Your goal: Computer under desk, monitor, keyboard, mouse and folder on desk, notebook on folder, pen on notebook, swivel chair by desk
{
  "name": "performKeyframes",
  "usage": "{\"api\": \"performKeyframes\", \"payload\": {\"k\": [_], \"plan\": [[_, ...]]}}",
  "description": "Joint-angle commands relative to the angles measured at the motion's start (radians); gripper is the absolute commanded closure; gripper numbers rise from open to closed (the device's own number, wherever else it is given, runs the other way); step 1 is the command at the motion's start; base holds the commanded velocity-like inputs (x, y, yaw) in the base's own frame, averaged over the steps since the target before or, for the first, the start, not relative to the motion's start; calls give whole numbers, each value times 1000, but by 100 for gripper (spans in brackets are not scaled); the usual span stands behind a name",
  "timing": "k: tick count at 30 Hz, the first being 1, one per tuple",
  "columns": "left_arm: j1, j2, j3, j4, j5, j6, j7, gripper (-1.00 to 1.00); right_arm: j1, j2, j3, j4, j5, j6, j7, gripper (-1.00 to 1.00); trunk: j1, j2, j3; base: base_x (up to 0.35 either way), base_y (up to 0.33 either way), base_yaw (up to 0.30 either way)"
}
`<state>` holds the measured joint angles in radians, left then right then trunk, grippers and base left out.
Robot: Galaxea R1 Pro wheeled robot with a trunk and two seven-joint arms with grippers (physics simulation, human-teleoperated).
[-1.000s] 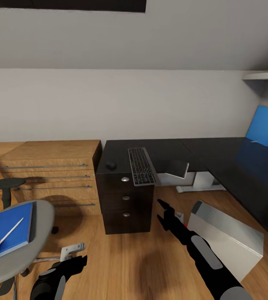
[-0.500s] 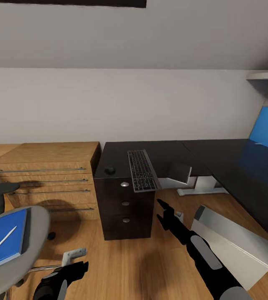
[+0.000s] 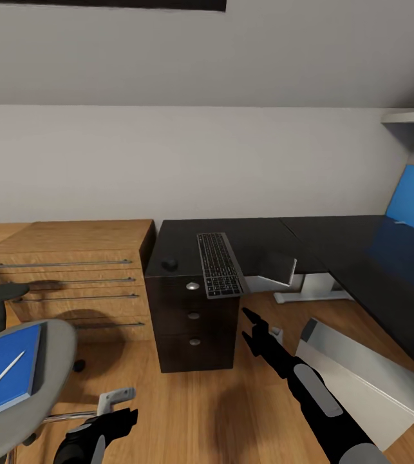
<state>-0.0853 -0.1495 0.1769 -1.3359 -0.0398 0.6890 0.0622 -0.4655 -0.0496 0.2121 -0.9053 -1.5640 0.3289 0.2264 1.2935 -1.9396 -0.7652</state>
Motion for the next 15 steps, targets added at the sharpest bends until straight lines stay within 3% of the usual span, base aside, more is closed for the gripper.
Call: {"api": "performKeyframes", "payload": {"k": [1,15], "plan": [[-1,-1,1,-1,-4,5,-1,-100,-1,-1,3,0,-7,1,2,-100,0,0,-1,1,0,0],[-1,-2,0,1,-3,4,-1,-100,-1,-1,3,1,-6,1,1,-100,-54,98,43,0,0,0]]}}
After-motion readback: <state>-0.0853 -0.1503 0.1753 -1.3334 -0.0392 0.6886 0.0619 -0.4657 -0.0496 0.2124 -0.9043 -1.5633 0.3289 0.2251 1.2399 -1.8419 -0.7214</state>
